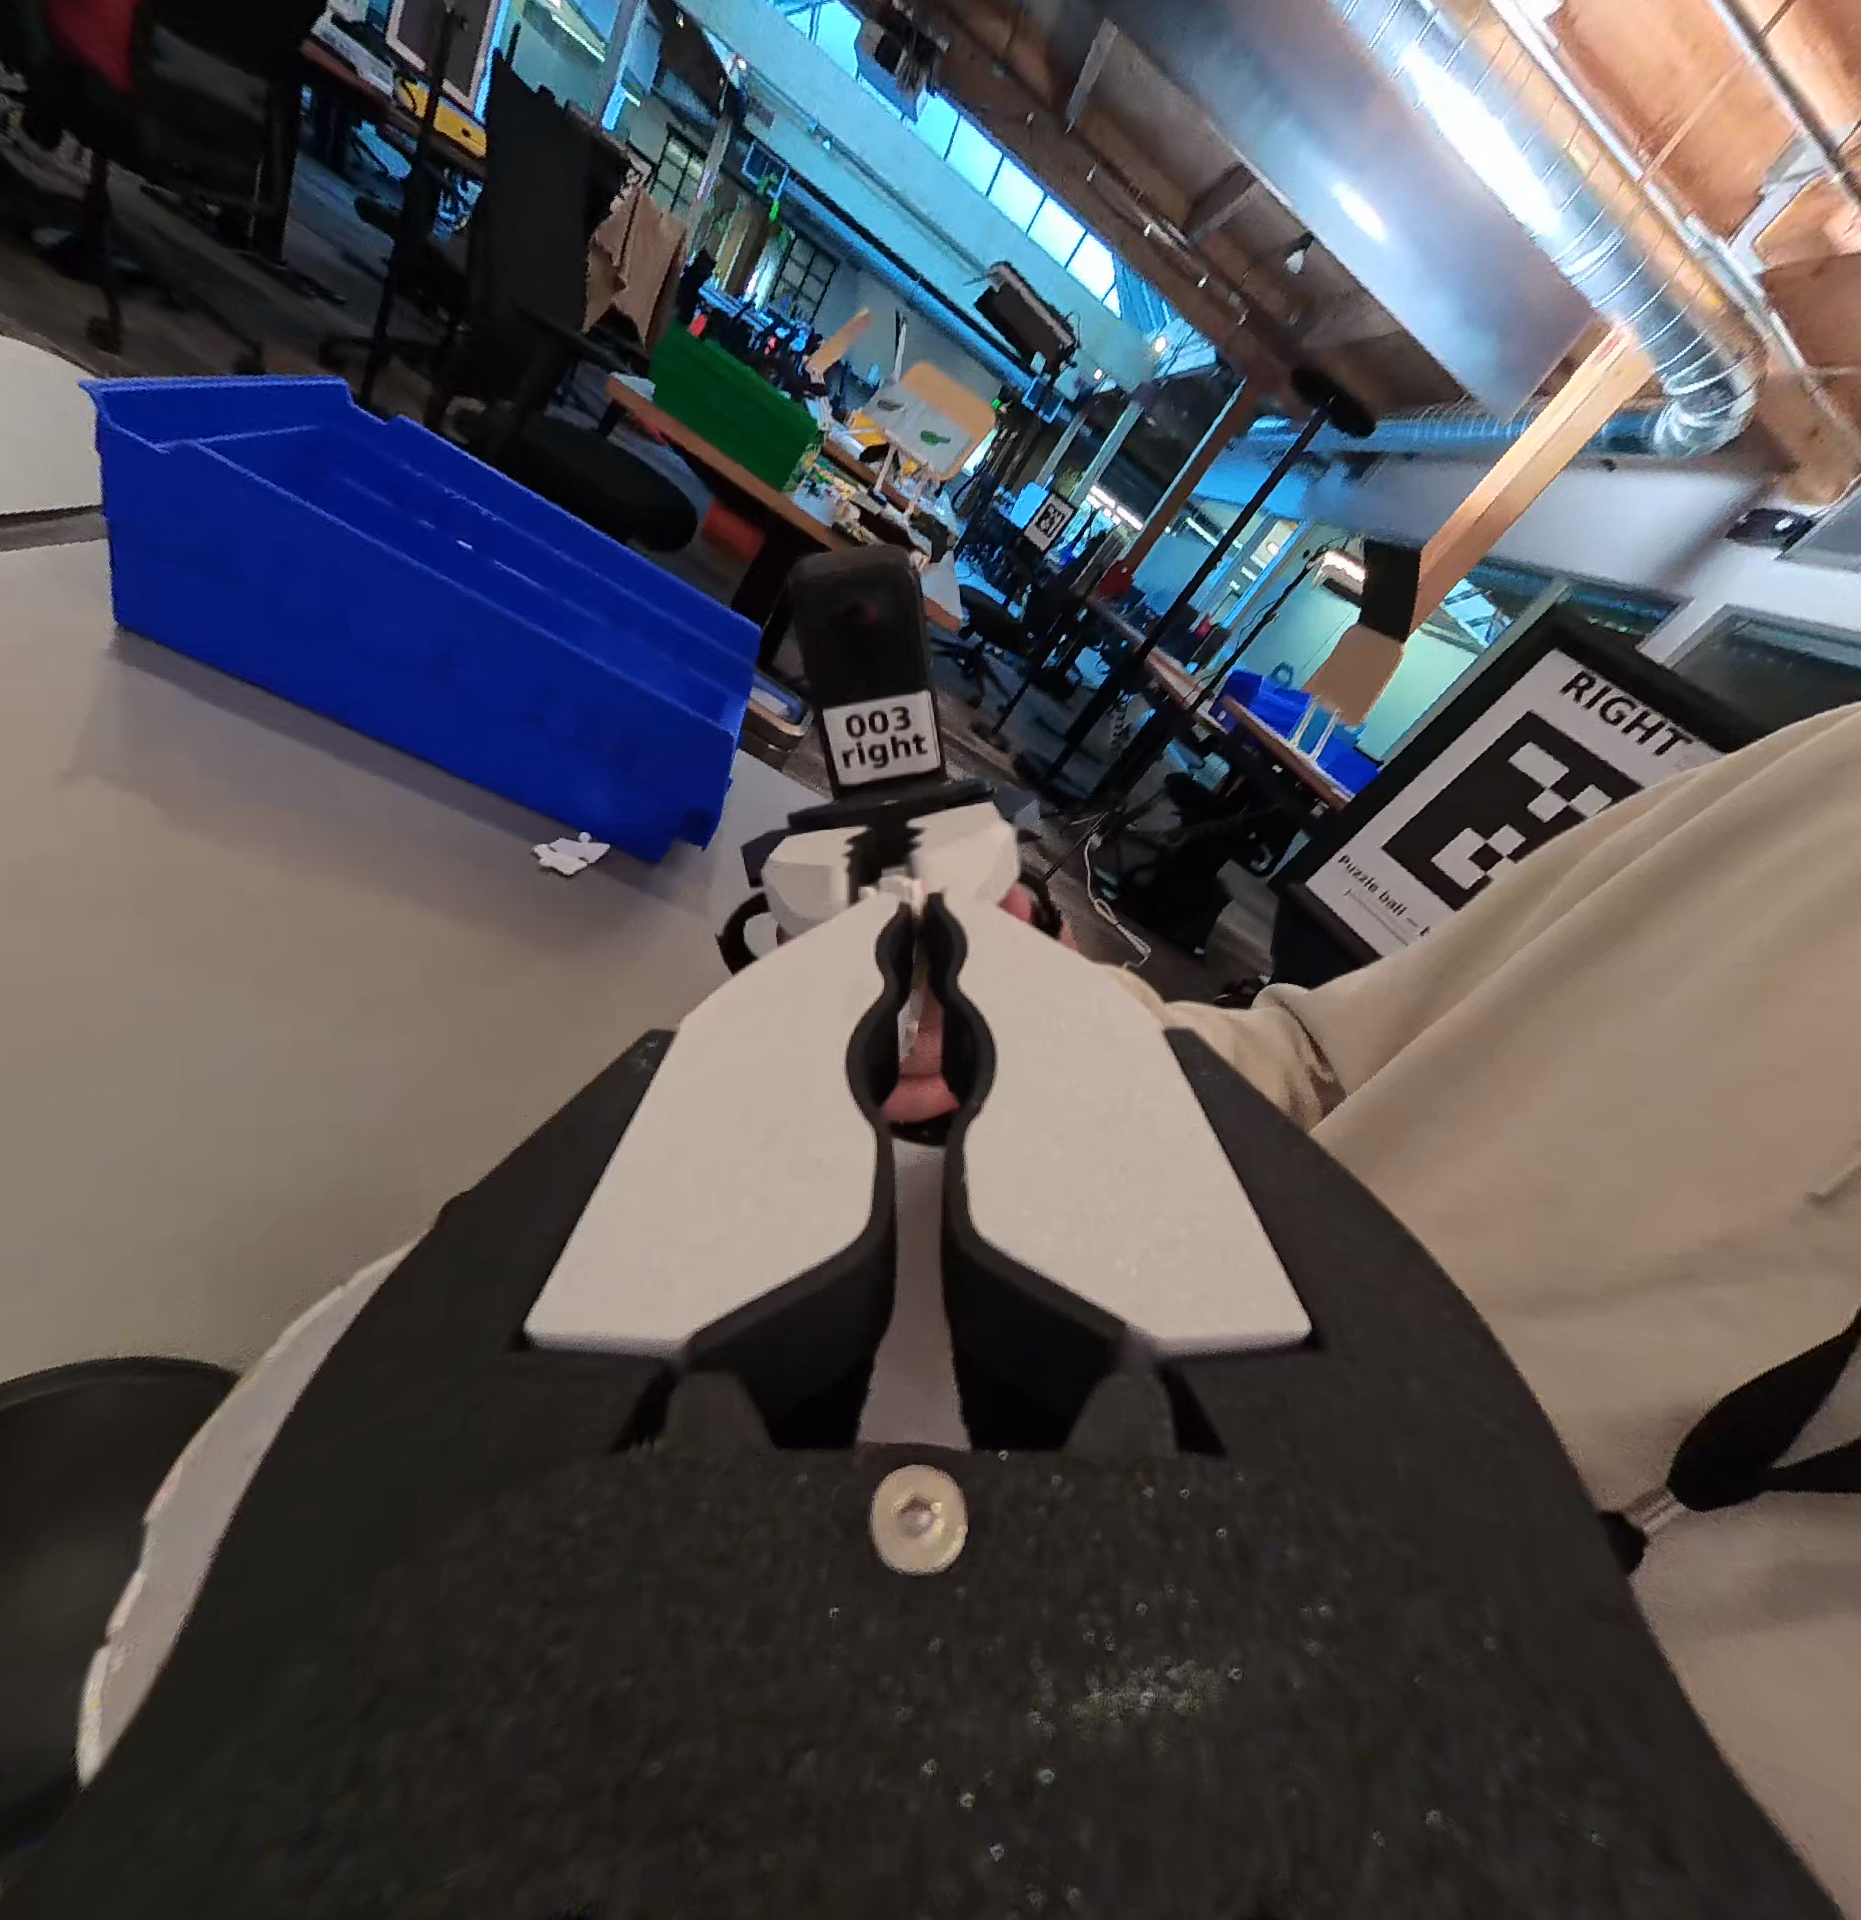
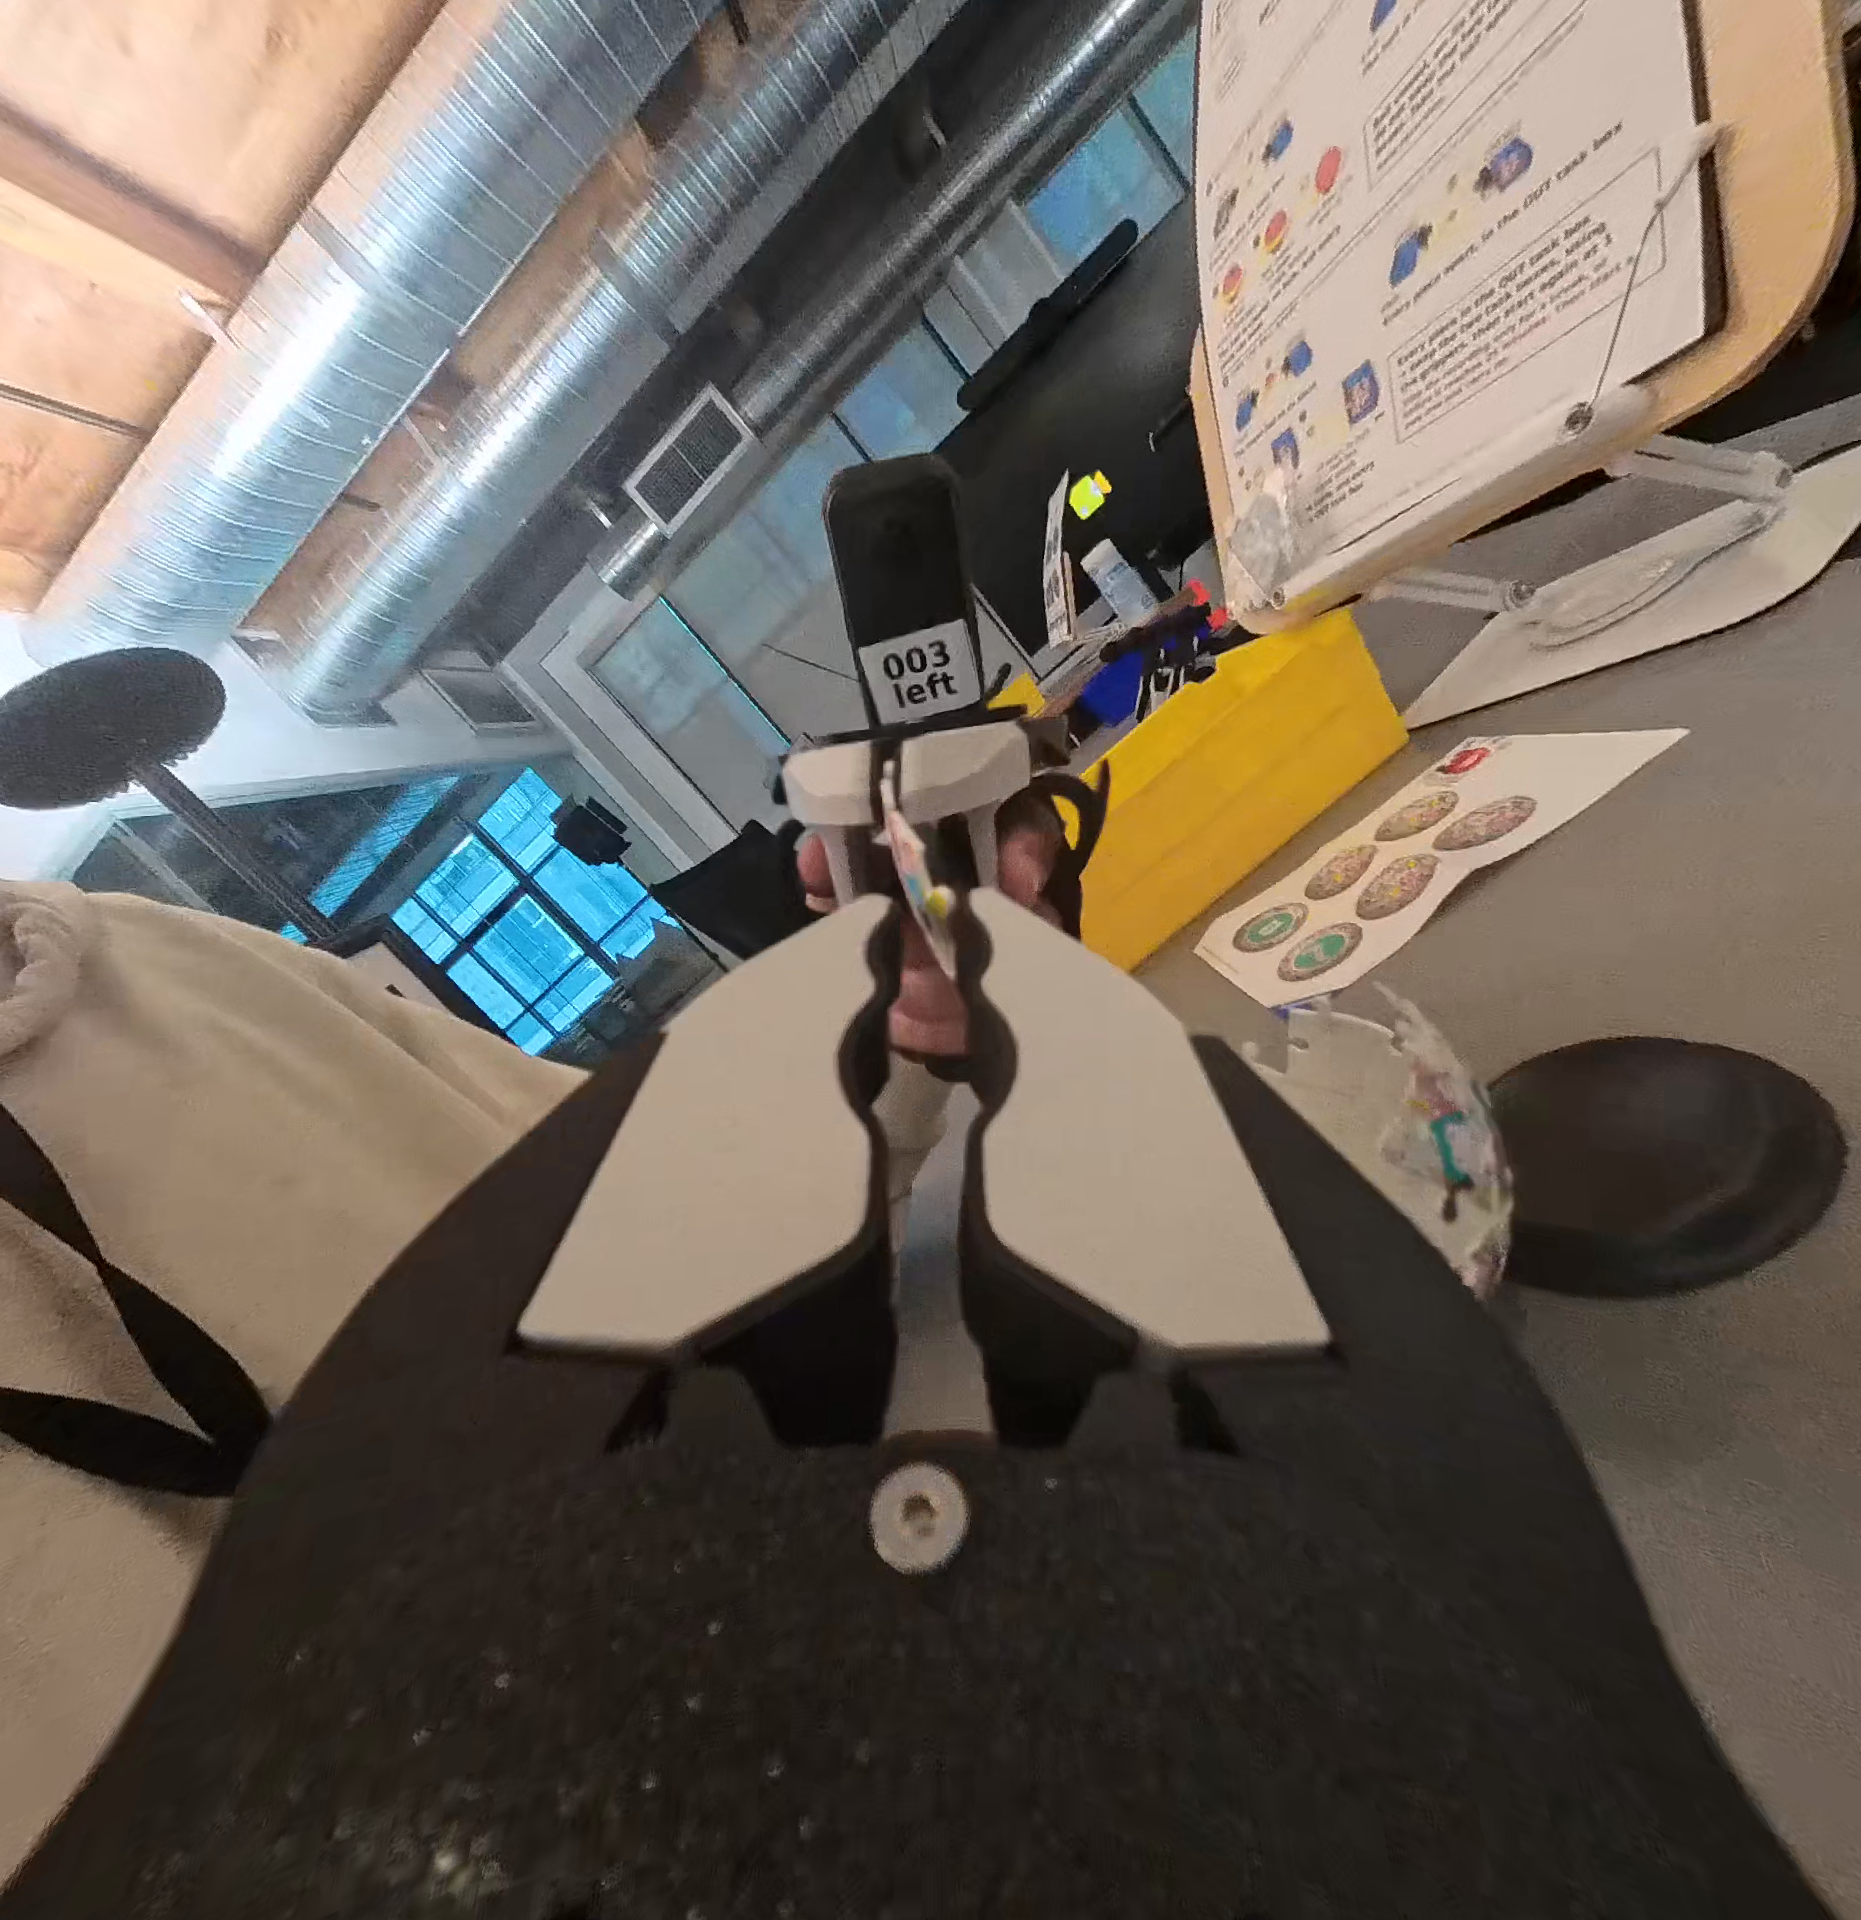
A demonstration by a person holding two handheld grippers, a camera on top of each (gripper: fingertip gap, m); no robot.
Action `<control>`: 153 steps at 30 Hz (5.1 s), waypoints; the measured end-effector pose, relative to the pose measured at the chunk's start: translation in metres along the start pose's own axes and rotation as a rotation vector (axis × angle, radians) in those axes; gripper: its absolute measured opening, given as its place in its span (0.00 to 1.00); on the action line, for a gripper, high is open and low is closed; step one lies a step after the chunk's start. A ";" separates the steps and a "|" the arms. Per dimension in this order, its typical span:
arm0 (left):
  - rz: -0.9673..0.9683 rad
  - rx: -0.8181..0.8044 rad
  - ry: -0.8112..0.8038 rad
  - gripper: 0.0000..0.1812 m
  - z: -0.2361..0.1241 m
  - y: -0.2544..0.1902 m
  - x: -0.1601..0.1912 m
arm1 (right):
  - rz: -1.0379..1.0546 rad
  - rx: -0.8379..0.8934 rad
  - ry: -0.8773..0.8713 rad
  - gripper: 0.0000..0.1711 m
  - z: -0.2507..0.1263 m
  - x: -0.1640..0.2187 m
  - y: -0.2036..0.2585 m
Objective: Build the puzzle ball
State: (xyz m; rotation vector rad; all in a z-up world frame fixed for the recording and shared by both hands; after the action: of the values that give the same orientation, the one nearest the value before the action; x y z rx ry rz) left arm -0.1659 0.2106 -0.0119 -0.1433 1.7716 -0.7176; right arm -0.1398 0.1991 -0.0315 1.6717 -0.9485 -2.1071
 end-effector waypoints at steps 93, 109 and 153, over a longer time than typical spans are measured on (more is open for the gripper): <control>0.154 -0.392 0.038 0.13 -0.059 -0.064 0.160 | -0.436 1.019 2.182 0.14 -0.233 0.022 -0.159; -0.089 -0.778 0.036 0.30 -0.091 0.027 0.133 | -0.117 1.409 0.984 0.25 -0.296 -0.085 -0.129; -0.024 -0.885 0.410 0.00 -0.100 0.075 0.116 | -0.007 1.831 0.937 0.25 -0.373 -0.049 -0.142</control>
State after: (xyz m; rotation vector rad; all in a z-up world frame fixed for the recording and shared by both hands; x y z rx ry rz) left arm -0.2754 0.2585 -0.1333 -0.6459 2.3830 0.0848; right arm 0.2501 0.2164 -0.1274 2.6021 -2.5031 0.3718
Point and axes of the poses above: each gripper's, where its closed fingertips meet, z out along the fingers, x out of its underside, y = z × x across the jaws, the point moved 1 cm from there along -z, back along the fingers, and after that the axes turned 11 degrees about y, right-handed, at the moved point
